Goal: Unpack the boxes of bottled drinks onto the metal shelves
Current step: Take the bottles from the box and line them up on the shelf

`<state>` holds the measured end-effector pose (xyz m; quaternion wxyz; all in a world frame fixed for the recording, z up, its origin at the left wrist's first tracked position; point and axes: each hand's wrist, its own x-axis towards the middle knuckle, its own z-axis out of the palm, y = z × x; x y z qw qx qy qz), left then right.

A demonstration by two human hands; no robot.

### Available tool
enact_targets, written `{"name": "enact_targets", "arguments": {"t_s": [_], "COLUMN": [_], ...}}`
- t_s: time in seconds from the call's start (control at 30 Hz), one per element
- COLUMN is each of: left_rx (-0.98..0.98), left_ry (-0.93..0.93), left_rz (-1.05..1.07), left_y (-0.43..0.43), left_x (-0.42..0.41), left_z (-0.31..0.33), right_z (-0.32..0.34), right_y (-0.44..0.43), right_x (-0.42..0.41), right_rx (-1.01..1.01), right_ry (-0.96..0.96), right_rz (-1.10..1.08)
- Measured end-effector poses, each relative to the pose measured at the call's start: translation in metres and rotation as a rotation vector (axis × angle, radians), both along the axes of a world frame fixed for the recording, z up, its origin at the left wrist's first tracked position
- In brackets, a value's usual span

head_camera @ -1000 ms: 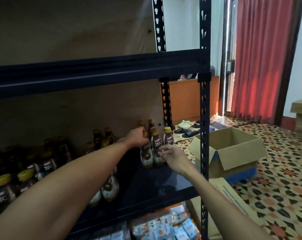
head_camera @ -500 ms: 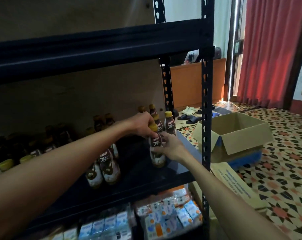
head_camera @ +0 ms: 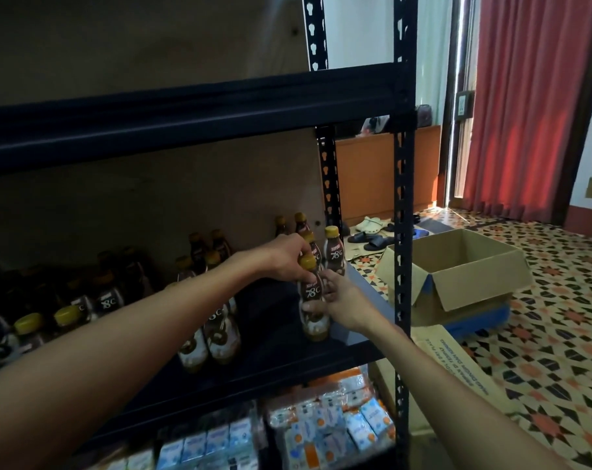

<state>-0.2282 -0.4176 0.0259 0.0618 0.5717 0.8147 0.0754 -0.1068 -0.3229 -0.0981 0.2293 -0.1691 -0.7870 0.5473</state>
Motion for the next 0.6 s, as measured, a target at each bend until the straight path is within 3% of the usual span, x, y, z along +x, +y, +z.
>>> {"name": "enact_targets", "arguments": {"t_s": [0.2, 0.4, 0.6], "left_rx": [0.1, 0.384, 0.379], "left_ry": [0.001, -0.102, -0.192], "left_rz": [-0.048, 0.042, 0.164], "left_y": [-0.012, 0.002, 0.041], "left_x": [-0.004, -0.022, -0.039], "left_z": [0.003, 0.009, 0.004], "right_z": [0.015, 0.044, 0.046], "right_y": [-0.003, 0.018, 0.058], "right_x": [0.008, 0.004, -0.029], "right_rx": [0.001, -0.029, 0.01], "right_ry": [0.037, 0.257, 0.201], "right_rz": [-0.021, -0.358, -0.552]}}
